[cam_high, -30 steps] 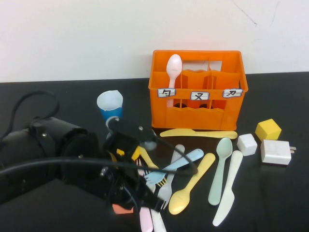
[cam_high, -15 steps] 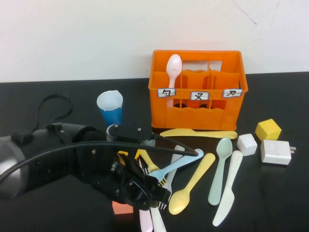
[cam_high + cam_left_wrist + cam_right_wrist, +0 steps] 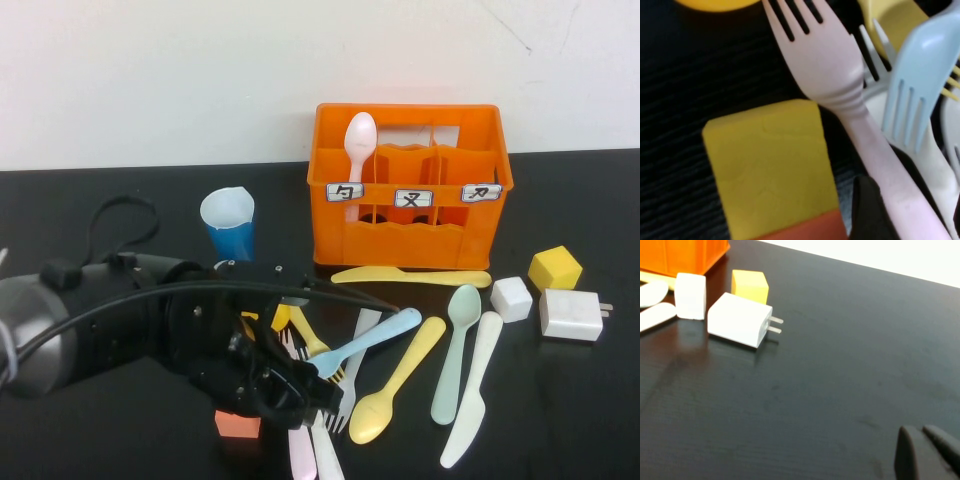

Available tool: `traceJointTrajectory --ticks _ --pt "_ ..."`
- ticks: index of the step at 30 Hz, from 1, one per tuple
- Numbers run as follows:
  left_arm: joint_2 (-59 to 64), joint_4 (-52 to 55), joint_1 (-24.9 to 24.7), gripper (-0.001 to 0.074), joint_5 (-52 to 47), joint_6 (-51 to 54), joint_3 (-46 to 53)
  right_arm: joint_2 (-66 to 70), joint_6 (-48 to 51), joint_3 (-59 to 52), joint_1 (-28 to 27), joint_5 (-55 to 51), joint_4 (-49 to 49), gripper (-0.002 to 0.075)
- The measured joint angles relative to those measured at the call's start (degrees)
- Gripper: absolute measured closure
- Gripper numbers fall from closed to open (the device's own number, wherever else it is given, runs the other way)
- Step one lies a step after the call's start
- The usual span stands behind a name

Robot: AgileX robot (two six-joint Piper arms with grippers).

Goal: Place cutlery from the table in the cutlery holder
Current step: Pick up the fork

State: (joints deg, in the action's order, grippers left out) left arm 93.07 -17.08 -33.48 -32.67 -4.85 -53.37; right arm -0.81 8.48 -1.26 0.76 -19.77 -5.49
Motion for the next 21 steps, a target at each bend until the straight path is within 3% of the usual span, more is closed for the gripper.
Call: traceJointTrajectory --ticks 9,21 --pt "3.6 0.4 0.0 0.0394 -1.0 -2.1 -2.4 0.0 0.0 0.0 0.0 0.0 0.0 0.0729" --pt "3.7 6.5 0.0 0.0454 -4.5 -2.8 -2.8 0.0 0.0 0.0 0.0 0.0 0.0 0.0729"
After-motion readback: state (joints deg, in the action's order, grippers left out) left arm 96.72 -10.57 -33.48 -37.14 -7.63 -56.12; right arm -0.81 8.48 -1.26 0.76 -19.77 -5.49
